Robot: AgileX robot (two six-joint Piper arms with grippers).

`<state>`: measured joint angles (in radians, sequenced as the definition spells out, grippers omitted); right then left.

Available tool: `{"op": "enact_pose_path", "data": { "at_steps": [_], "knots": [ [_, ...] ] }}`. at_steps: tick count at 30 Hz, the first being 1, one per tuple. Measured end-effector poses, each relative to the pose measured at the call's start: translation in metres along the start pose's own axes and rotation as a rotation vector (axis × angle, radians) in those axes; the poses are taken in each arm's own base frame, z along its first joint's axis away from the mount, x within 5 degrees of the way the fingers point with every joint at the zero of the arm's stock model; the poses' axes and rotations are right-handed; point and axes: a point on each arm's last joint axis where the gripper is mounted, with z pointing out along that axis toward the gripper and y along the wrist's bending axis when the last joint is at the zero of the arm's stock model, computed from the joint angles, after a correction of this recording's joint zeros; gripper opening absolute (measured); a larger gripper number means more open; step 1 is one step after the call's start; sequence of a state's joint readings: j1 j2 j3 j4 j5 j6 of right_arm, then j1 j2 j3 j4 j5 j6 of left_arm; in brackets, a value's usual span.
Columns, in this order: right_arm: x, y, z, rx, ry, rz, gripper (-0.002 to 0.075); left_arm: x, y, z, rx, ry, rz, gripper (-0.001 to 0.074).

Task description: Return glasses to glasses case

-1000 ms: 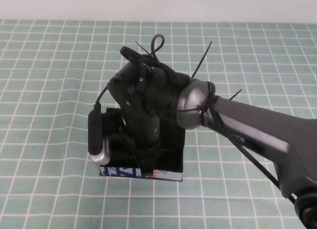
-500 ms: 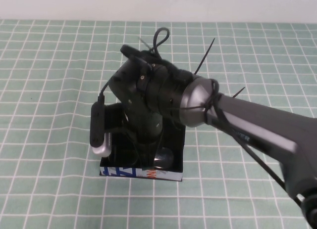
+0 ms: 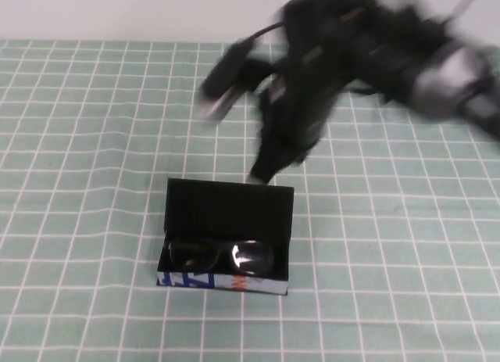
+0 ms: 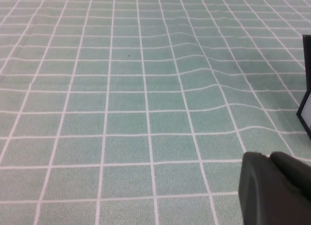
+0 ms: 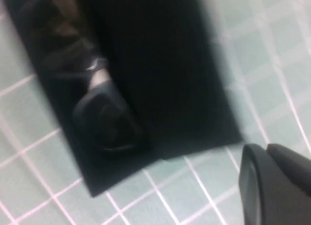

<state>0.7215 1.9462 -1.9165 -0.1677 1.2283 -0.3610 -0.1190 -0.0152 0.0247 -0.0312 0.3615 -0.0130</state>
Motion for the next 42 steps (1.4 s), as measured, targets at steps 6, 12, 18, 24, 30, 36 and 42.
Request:
{"op": "enact_pose_path", "data": {
  "at_steps": [6, 12, 18, 24, 30, 36, 42],
  "knots": [
    [0.050, -0.077, -0.026, -0.069, -0.083, 0.379, -0.0011, 0.000, 0.000, 0.000, 0.000, 0.000, 0.000, -0.0004],
    [0.107, -0.106, -0.059, -0.024, -0.177, 0.608, -0.0011, 0.000, 0.000, 0.000, 0.000, 0.000, 0.000, -0.0004],
    [0.161, -0.081, -0.099, 0.089, -0.303, 0.705, -0.0011, 0.000, 0.000, 0.000, 0.000, 0.000, 0.000, -0.0004],
    [0.208, -0.024, -0.134, 0.210, -0.524, 0.748, -0.0011, 0.000, 0.000, 0.000, 0.000, 0.000, 0.000, -0.0004],
    [0.257, 0.034, -0.152, 0.305, -0.726, 0.767, -0.0011, 0.000, 0.000, 0.000, 0.000, 0.000, 0.000, -0.0004],
    [0.286, 0.070, -0.154, 0.332, -0.915, 0.795, -0.0011, 0.000, 0.000, 0.000, 0.000, 0.000, 0.000, -0.0004],
    [0.292, 0.076, -0.156, 0.361, -0.973, 0.791, -0.0011, 0.000, 0.000, 0.000, 0.000, 0.000, 0.000, -0.0004]
  ]
}}
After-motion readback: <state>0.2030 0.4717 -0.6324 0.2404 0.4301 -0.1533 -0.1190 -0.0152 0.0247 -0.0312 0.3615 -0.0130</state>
